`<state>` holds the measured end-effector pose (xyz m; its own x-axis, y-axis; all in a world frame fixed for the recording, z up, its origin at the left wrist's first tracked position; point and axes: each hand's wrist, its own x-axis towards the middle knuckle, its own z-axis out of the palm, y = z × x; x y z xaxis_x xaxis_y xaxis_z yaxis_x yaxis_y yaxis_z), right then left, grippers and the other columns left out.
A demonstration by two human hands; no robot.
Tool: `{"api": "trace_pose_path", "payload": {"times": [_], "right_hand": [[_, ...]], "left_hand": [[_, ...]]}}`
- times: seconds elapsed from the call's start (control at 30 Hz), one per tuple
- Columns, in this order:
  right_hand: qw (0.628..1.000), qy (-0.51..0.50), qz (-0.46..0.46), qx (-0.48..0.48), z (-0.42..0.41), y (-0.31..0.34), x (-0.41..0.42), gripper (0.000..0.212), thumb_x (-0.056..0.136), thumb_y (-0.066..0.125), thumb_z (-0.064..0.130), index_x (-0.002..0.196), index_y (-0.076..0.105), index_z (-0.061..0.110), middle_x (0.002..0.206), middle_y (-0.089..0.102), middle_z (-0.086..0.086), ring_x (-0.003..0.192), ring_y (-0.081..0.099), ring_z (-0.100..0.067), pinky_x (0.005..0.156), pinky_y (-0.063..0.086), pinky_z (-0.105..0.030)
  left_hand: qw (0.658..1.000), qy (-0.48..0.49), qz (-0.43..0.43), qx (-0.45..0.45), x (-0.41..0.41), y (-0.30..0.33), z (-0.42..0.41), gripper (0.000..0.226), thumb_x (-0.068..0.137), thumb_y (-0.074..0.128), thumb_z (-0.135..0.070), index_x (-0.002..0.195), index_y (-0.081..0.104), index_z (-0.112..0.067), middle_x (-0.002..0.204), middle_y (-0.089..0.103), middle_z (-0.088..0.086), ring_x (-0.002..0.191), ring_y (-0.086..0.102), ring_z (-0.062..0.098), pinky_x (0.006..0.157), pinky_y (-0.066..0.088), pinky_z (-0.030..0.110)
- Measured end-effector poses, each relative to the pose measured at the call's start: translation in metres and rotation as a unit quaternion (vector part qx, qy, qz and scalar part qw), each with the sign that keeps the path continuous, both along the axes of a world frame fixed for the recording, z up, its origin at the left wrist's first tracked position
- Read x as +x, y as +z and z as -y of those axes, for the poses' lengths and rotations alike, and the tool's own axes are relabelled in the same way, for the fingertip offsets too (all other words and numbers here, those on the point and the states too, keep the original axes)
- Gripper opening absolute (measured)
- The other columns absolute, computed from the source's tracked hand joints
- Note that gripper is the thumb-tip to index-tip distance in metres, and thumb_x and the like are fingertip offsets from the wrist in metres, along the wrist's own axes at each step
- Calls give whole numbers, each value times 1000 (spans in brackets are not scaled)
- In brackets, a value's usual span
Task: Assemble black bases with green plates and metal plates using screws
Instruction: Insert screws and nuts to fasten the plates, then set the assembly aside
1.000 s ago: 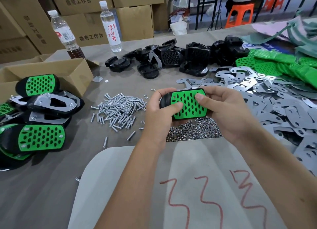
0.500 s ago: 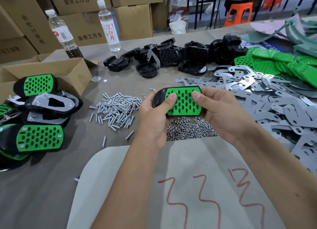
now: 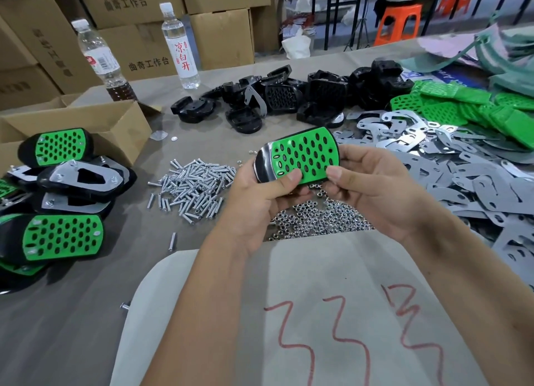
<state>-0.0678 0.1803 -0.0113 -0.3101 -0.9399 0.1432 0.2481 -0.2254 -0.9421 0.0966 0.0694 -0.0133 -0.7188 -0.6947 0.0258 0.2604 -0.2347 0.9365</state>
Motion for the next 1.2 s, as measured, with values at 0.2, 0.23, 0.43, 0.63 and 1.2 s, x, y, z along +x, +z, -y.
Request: {"api": "trace_pose_path", "payload": {"times": [0.2, 0.23, 0.43, 0.63, 1.2], "right_hand": [[999, 3, -21, 39, 0, 1, 1, 42, 93, 67, 23, 125, 65, -5, 121, 66, -32, 94, 63, -34, 83, 52, -44], [999, -10, -18, 39, 1, 0, 3, 40, 97, 63, 26, 124, 67, -3, 125, 66, -31, 102, 62, -37, 88, 49, -52], [998, -54, 7, 18, 4, -3, 10, 36, 100, 57, 21, 125, 69, -2, 127, 66, -32, 114, 60, -55, 101, 35, -79], [998, -52, 21, -11, 3, -3, 12, 41, 98, 54, 18, 130, 63, -7, 128, 64, -35, 109, 62, -51, 88, 49, -54], [710, 106, -694, 57, 90, 9, 109, 20, 90, 69, 13, 110, 71, 13, 110, 58, -10, 110, 52, -28, 95, 44, -43]], "left_hand": [[999, -7, 37, -1, 3, -1, 5, 40, 79, 75, -6, 118, 66, -4, 107, 78, 14, 75, 73, 22, 75, 64, 39], [999, 0, 50, -14, 3, -1, 5, 39, 80, 75, -5, 118, 66, -4, 108, 78, 14, 78, 74, 24, 75, 63, 39], [997, 72, 22, -18, -8, -4, -5, 22, 91, 72, -11, 112, 70, -9, 106, 79, 10, 96, 77, 25, 73, 62, 34], [994, 111, 1, 24, -14, -2, -8, 12, 91, 72, -7, 103, 70, -5, 93, 78, 9, 82, 75, 20, 61, 57, 30], [868, 475, -8, 144, 62, 24, 52, 26, 93, 76, -38, 85, 62, -18, 92, 73, 4, 91, 75, 25, 85, 63, 53]]}}
